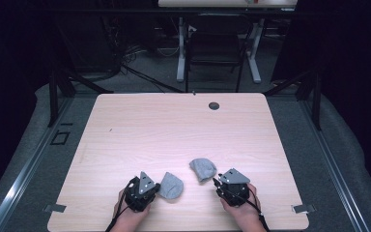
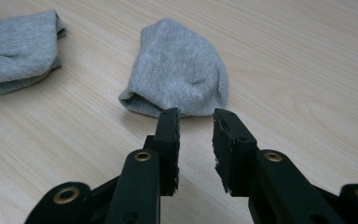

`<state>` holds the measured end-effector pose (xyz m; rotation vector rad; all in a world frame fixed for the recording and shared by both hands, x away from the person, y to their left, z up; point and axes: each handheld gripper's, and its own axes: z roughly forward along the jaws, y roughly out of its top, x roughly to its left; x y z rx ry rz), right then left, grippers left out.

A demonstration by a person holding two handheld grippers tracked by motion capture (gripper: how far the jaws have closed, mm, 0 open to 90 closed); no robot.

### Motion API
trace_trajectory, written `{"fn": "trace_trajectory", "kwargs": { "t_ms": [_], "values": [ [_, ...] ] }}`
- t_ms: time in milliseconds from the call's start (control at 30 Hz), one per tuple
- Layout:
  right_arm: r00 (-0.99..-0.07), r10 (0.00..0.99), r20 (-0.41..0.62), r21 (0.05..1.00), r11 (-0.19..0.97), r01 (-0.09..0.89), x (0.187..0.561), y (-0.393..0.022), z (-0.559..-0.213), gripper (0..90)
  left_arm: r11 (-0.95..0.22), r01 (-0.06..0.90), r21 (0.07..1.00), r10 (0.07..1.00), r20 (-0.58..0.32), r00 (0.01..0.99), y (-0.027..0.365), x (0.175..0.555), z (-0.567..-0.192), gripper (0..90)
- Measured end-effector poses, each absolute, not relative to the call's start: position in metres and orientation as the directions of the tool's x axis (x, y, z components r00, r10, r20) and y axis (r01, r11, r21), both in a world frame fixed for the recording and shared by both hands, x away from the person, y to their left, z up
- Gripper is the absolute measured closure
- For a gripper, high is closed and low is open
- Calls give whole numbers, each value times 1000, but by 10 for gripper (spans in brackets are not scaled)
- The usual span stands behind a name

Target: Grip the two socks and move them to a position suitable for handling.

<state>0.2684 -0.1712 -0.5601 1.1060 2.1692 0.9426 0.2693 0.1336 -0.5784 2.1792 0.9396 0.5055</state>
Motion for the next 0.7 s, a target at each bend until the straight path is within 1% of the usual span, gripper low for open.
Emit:
{"fn": "trace_trajectory", "kwargs": {
  "t_ms": [400,567,700],
  "values": [
    [-527,840,-127,774,416,477,269,-173,-560,706,-500,478,722,734,62,676,130,258,-578,894],
    [-525,842,-124,775,413,479,268,-173,-560,703,-516,475,713,714,51,698,128,253,-573,890],
    [-527,841,-127,776,415,476,268,-174,-559,703,-496,465,733,720,48,692,129,254,-569,890]
  ]
}}
